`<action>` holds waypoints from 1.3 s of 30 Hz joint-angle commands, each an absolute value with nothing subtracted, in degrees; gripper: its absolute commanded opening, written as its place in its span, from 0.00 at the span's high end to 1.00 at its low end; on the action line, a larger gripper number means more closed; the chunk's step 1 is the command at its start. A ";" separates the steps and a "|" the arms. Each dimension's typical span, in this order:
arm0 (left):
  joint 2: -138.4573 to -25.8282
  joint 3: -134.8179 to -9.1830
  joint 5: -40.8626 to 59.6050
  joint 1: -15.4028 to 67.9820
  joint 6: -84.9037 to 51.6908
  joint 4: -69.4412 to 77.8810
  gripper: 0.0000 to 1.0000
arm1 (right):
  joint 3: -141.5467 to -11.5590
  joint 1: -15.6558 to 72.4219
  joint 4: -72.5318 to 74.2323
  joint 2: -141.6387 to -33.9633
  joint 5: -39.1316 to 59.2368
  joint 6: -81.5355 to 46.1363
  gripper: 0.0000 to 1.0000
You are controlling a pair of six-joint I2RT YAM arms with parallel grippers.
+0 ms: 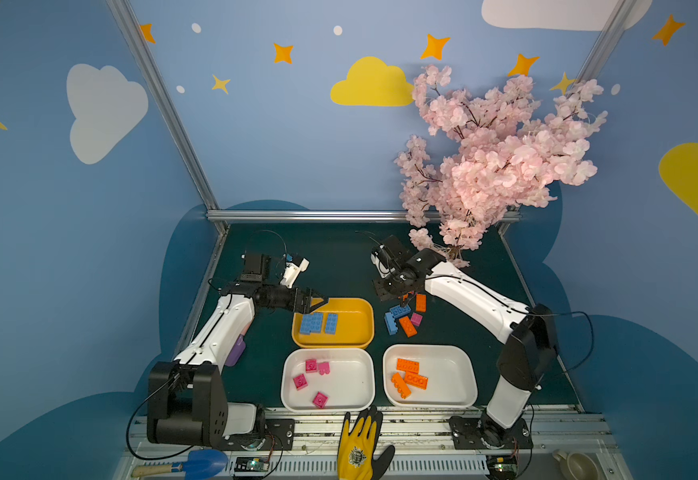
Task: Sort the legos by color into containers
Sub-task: 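Carry the light blue brick with the right gripper into the yellow bin and release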
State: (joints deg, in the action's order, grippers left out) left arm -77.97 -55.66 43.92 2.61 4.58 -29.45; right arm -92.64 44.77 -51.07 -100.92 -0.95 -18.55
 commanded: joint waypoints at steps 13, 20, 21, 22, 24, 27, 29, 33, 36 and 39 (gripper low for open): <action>-80.18 -57.13 44.91 2.26 5.32 -27.32 0.00 | -117.73 51.20 -63.72 -119.59 10.34 -38.85 0.86; -79.28 -57.30 40.66 1.87 5.86 -29.29 0.00 | -116.02 52.38 -65.12 -121.50 4.41 -50.72 0.86; -79.19 -57.39 40.11 1.78 5.80 -29.96 0.00 | -115.67 52.42 -64.15 -121.99 4.85 -51.16 0.85; -78.95 -57.48 39.75 1.76 5.87 -30.61 0.00 | -116.19 52.39 -64.22 -122.96 5.66 -51.68 0.84; -78.14 -57.32 39.21 1.59 5.93 -31.11 0.00 | -117.87 52.56 -65.06 -125.11 6.92 -52.06 0.84; -76.89 -57.30 36.94 1.58 4.99 -30.70 0.00 | -119.19 52.73 -64.95 -127.72 8.94 -52.59 0.83; -76.43 -57.88 35.35 1.41 5.49 -30.97 0.00 | -120.15 52.35 -66.13 -129.82 10.64 -53.20 0.84; -76.29 -58.78 34.76 1.07 6.63 -31.46 0.00 | -121.36 52.36 -66.44 -132.77 12.42 -53.94 0.84; -76.63 -58.80 34.88 1.05 6.92 -31.04 0.00 | -122.39 53.24 -65.69 -133.94 12.11 -54.00 0.81; -77.32 -58.95 35.15 0.88 7.27 -30.76 0.00 | -124.58 53.35 -66.49 -136.12 12.89 -54.14 0.74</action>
